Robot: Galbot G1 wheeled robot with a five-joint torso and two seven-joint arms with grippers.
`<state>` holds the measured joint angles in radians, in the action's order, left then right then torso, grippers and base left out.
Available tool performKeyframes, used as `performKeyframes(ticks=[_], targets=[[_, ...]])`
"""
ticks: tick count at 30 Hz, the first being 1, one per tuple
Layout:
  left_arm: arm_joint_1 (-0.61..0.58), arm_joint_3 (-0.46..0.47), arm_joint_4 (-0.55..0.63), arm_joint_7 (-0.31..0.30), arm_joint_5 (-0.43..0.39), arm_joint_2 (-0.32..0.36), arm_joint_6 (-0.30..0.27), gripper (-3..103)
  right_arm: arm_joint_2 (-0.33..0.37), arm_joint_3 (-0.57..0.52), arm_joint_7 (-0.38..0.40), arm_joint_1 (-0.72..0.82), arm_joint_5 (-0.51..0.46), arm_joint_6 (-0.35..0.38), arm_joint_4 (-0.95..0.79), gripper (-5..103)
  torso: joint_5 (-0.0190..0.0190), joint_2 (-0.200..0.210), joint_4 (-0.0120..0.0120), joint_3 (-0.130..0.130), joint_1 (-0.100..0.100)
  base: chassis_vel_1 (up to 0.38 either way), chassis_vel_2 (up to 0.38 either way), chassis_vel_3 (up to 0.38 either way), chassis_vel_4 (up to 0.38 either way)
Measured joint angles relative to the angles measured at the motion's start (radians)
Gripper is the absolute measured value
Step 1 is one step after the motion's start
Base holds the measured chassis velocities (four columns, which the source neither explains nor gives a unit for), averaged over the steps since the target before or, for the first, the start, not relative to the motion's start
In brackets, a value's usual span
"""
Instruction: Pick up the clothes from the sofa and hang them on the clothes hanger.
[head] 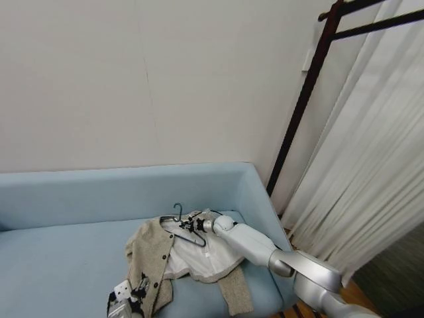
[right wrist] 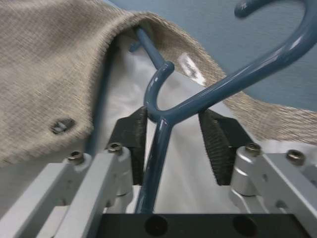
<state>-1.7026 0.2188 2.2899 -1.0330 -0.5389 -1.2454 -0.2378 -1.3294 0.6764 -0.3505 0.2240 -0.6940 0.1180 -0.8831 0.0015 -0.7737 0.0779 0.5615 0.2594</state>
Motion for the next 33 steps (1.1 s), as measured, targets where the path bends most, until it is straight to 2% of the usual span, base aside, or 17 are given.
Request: performKeyframes(ticks=[3,5,7,10,11,12,13,17,19,20,23,24,25,27,30,31,33], targets=[[0.006,-0.003,-0.004,0.006,0.000,0.000,0.001,100,0.014,0.000,0.032,0.009,0.041,-0.027,-0.008,40,-0.0001,0.000,0.0003,0.000,0.000,0.000,0.000,0.000,0.000],[0.012,-0.004,-0.008,0.013,0.001,0.003,0.002,100,0.040,-0.009,0.086,0.026,0.069,-0.045,-0.044,51,0.0001,0.000,0.0002,0.000,0.000,0.000,0.000,0.000,0.000],[0.019,-0.002,-0.012,0.017,0.005,0.009,0.004,100,0.076,-0.026,0.157,0.048,0.078,-0.020,-0.117,62,0.0000,0.000,0.0000,0.000,0.000,0.000,0.000,0.000,0.000],[0.024,0.000,-0.014,0.021,0.008,0.012,0.004,100,0.096,-0.035,0.207,0.063,0.075,0.009,-0.169,68,0.0000,0.000,0.0000,0.000,0.000,0.000,0.000,0.000,0.000],[0.036,0.005,-0.016,0.028,0.010,0.020,0.005,100,0.125,-0.053,0.307,0.098,0.063,0.063,-0.266,73,0.0001,0.000,0.0002,0.000,0.000,0.000,0.000,0.000,0.000],[0.080,0.014,-0.023,0.052,0.003,0.047,0.009,100,0.168,-0.084,0.505,0.186,-0.011,0.148,-0.439,84,0.0000,0.000,0.0001,0.000,0.000,0.000,0.000,0.000,0.000],[0.100,0.019,-0.027,0.066,-0.009,0.060,0.010,100,0.178,-0.097,0.542,0.213,-0.039,0.178,-0.482,90,0.0001,0.000,0.0000,0.000,0.000,0.000,0.000,0.000,0.000],[0.172,0.050,-0.057,0.146,-0.061,0.101,0.019,100,0.205,-0.123,0.589,0.277,-0.070,0.249,-0.570,102,0.0000,0.000,0.0000,0.000,0.000,0.000,0.000,0.000,0.000],[0.237,0.081,-0.092,0.232,-0.101,0.130,0.023,100,0.226,-0.136,0.591,0.311,-0.071,0.288,-0.609,100,-0.0001,0.000,0.0000,0.000,0.000,0.000,0.000,0.000,0.000],[0.237,0.081,-0.092,0.232,-0.101,0.130,0.023,100,0.226,-0.136,0.591,0.311,-0.071,0.288,-0.609,100,-0.0001,0.000,0.0000,0.000,0.000,0.000,0.000,0.000,0.000],[0.314,0.149,-0.148,0.441,-0.147,0.156,-0.019,100,0.254,-0.148,0.569,0.351,-0.059,0.307,-0.643,94,0.0000,0.000,0.0004,0.000,0.000,0.000,0.000,0.000,0.000],[0.335,0.179,-0.183,0.543,-0.127,0.161,-0.032,100,0.259,-0.155,0.558,0.362,-0.052,0.309,-0.645,88,-0.0001,0.000,0.0003,0.000,0.000,0.000,0.000,0.000,0.000],[0.335,0.179,-0.183,0.543,-0.127,0.161,-0.032,100,0.259,-0.155,0.558,0.362,-0.052,0.309,-0.645,88,-0.0001,0.000,0.0003,0.000,0.000,0.000,0.000,0.000,0.000],[0.365,0.228,-0.255,0.719,-0.038,0.157,-0.032,100,0.260,-0.165,0.541,0.371,-0.040,0.310,-0.634,83,0.0001,0.000,-0.0002,0.000,0.000,0.000,0.000,0.000,0.000],[0.405,0.295,-0.359,0.948,0.077,0.151,-0.013,100,0.263,-0.177,0.529,0.380,-0.018,0.304,-0.624,65,0.0000,0.000,-0.0001,0.000,0.000,0.000,0.000,0.000,0.000],[0.405,0.295,-0.359,0.948,0.077,0.151,-0.013,100,0.263,-0.177,0.529,0.380,-0.018,0.304,-0.624,65,0.0000,0.000,-0.0001,0.000,0.000,0.000,0.000,0.000,0.000],[0.424,0.337,-0.417,1.056,0.114,0.156,-0.013,100,0.274,-0.185,0.529,0.386,-0.007,0.297,-0.647,60,-0.0002,0.000,0.0000,0.000,0.000,0.000,0.000,0.000,0.000]])
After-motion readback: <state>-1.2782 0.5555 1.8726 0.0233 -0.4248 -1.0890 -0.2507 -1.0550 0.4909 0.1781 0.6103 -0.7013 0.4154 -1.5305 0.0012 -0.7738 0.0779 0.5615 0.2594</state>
